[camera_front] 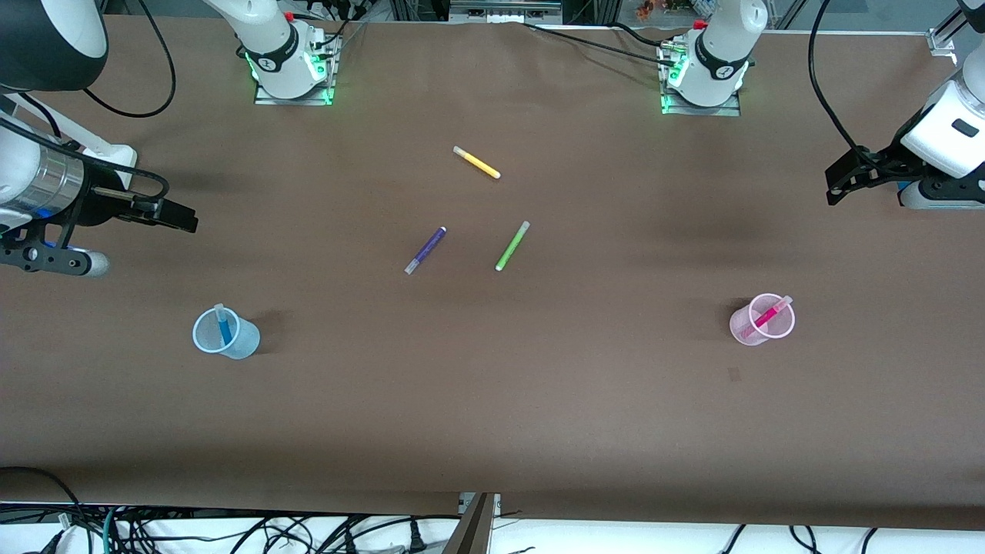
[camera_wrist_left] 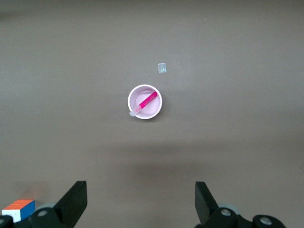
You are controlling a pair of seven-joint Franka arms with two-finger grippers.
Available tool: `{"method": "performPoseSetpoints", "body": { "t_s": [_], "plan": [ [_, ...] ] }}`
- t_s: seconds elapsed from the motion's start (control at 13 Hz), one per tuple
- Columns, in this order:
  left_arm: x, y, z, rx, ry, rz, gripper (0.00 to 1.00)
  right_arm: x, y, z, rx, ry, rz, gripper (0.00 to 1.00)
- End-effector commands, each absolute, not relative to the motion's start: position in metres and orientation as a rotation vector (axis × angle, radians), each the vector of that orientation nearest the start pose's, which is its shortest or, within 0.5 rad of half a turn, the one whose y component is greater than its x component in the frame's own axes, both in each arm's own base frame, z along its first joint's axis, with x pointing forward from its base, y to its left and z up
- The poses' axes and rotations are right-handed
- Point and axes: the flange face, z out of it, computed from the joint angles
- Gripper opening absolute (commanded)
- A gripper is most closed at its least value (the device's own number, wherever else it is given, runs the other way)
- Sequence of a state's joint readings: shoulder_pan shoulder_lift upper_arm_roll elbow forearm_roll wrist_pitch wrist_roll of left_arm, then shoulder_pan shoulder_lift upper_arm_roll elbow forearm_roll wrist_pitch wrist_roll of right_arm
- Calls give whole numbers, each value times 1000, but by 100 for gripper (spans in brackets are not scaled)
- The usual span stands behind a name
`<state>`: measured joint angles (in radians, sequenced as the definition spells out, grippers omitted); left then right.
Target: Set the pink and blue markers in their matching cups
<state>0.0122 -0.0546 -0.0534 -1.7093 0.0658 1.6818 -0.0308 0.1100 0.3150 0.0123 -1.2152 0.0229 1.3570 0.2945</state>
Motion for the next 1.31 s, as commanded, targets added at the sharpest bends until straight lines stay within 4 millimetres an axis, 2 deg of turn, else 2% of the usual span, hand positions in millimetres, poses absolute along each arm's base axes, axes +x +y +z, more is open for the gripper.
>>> {"method": "performPoseSetpoints", "body": {
  "t_s": [0.0, 0.31, 0.46, 0.62, 0.77, 0.92, 1.08, 1.23],
  "plan": [
    [546, -20, 604, -3094, 22, -38, 100, 612, 78, 590, -3147, 241, 283, 99],
    [546, -20, 603, -3094, 25, -36, 100, 604, 75, 589, -3150, 246, 341, 99],
    [546, -20, 604, -3094, 25, -38, 100, 594, 67, 593, -3148, 263, 329, 99],
    [546, -20, 604, -3094, 25, -38, 100, 565, 57, 590, -3142, 270, 238, 99],
    [546, -20, 604, -3094, 25, -38, 100, 551, 35, 585, -3131, 214, 220, 99],
    [546, -21, 604, -3094, 27, -38, 100, 529, 18, 596, -3129, 80, 174, 99],
    [546, -20, 604, -3094, 25, -38, 100, 522, 22, 610, -3131, 70, 107, 99],
    [546, -20, 604, -3094, 27, -38, 100, 523, 25, 610, -3128, 63, 105, 99]
  ]
}}
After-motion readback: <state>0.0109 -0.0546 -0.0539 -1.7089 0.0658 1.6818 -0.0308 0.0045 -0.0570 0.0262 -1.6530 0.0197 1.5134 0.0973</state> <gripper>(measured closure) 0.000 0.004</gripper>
